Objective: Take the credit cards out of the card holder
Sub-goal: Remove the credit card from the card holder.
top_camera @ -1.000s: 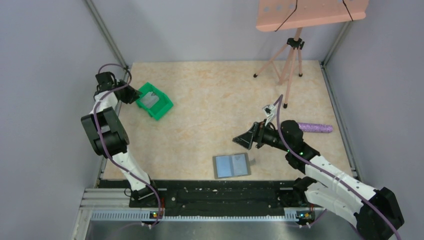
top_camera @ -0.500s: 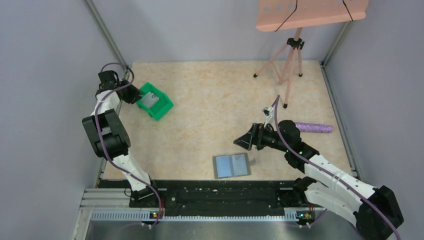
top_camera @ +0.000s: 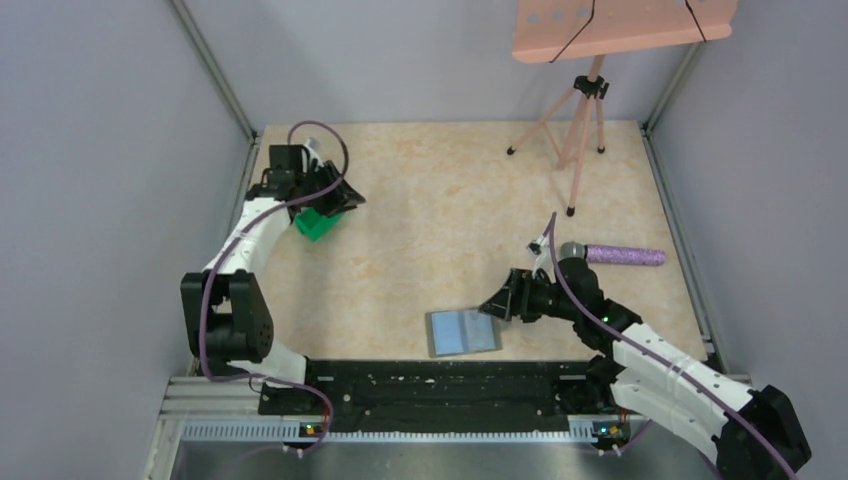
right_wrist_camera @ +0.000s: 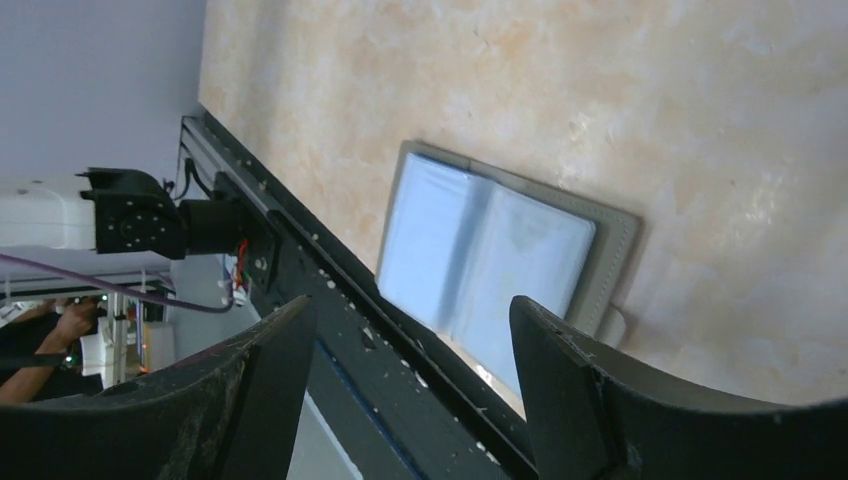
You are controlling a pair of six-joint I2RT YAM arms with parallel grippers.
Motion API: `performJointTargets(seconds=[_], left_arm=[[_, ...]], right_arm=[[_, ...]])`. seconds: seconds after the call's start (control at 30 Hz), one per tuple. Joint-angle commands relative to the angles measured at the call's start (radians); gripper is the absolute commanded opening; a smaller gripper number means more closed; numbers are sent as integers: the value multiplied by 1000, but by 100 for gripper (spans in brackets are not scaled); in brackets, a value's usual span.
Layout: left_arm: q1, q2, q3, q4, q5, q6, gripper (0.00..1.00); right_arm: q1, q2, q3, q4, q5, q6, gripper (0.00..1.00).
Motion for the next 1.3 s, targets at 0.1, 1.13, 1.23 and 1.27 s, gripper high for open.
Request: performJointTargets(seconds=[0.1, 1.13, 1.23, 1.27], left_arm=[[-266, -216, -263, 149, 100, -64, 37], [-782, -90, -801, 714, 30, -281, 21], [-787, -75, -820, 741, 32, -285, 21], [-788, -73, -824, 748, 32, -288, 21]], right_arm=[[-6, -5, -56, -14, -8, -1, 68], [-3, 225, -134, 203, -29, 40, 52], [-3, 241, -156, 274, -79, 65, 47], [-2, 249, -156, 291, -97, 71, 46]])
